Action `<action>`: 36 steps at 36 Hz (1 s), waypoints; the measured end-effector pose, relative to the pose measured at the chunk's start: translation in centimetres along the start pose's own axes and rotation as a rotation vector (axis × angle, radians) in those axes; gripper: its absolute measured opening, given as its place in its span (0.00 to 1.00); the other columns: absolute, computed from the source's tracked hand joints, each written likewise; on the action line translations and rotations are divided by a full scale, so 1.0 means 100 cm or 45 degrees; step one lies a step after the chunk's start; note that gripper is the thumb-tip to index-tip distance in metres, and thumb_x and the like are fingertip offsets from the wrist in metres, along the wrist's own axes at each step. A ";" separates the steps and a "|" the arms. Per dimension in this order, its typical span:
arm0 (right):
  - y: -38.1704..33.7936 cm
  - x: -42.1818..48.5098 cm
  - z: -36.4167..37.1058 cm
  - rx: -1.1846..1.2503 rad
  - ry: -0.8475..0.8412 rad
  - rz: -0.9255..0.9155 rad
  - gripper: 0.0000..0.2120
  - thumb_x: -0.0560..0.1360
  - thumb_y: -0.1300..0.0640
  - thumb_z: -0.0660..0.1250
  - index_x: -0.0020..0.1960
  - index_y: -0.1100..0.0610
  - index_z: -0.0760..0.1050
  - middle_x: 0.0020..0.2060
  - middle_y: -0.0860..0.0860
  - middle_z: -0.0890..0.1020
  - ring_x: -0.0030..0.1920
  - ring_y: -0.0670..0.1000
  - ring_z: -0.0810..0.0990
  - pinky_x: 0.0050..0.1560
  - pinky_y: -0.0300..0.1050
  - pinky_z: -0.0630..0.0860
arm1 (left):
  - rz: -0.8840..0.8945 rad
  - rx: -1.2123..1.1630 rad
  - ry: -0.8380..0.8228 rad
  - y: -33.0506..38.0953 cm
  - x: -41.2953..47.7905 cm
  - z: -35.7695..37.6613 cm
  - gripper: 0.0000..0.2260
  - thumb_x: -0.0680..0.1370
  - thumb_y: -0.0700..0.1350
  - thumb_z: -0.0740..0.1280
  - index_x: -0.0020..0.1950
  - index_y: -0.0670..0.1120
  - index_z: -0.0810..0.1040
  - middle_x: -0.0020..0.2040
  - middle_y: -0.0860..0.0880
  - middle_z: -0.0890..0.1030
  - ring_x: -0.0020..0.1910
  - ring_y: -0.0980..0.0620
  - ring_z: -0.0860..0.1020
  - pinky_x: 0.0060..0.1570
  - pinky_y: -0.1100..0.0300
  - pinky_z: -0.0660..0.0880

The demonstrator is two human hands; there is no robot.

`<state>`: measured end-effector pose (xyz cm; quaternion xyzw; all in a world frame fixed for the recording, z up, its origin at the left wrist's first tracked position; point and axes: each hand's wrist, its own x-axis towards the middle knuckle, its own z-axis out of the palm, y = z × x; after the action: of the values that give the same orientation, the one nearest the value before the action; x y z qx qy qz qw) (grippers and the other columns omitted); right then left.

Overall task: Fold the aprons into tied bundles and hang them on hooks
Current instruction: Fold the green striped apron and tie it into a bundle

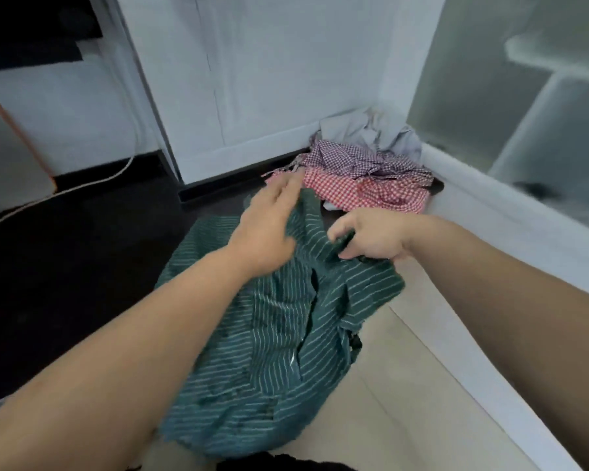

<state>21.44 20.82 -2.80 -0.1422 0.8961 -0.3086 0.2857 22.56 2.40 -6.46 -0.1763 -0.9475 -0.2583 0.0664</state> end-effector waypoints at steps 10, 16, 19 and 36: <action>0.050 -0.035 -0.023 -0.167 0.446 0.177 0.18 0.75 0.69 0.64 0.61 0.53 0.77 0.61 0.53 0.77 0.55 0.53 0.77 0.48 0.40 0.74 | -0.167 0.163 -0.335 0.000 0.019 0.017 0.09 0.80 0.45 0.63 0.59 0.48 0.78 0.50 0.47 0.80 0.50 0.46 0.76 0.43 0.58 0.67; 0.051 -0.030 -0.017 -0.283 0.490 0.327 0.16 0.75 0.57 0.68 0.59 0.65 0.77 0.57 0.60 0.80 0.55 0.59 0.78 0.54 0.47 0.75 | -0.243 0.077 -0.023 -0.007 0.022 0.013 0.11 0.80 0.41 0.61 0.59 0.49 0.79 0.56 0.45 0.77 0.54 0.44 0.75 0.50 0.54 0.72; 0.038 -0.033 -0.018 0.328 0.211 0.396 0.17 0.73 0.51 0.71 0.52 0.65 0.78 0.46 0.61 0.84 0.47 0.60 0.83 0.51 0.57 0.80 | -0.266 0.217 0.207 -0.005 0.019 0.010 0.12 0.81 0.46 0.60 0.62 0.49 0.78 0.56 0.42 0.74 0.57 0.39 0.72 0.52 0.48 0.72; -0.017 -0.004 -0.001 0.967 0.360 -0.186 0.07 0.77 0.60 0.62 0.40 0.56 0.73 0.40 0.53 0.79 0.43 0.51 0.78 0.49 0.48 0.74 | -0.399 -0.923 0.117 0.035 -0.013 0.014 0.07 0.79 0.41 0.65 0.51 0.53 0.77 0.45 0.53 0.82 0.46 0.54 0.81 0.58 0.47 0.76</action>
<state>21.85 19.74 -1.49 -0.0462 0.7365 -0.6532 0.1694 24.97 5.50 -6.31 -0.0299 -0.8064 -0.5906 0.0019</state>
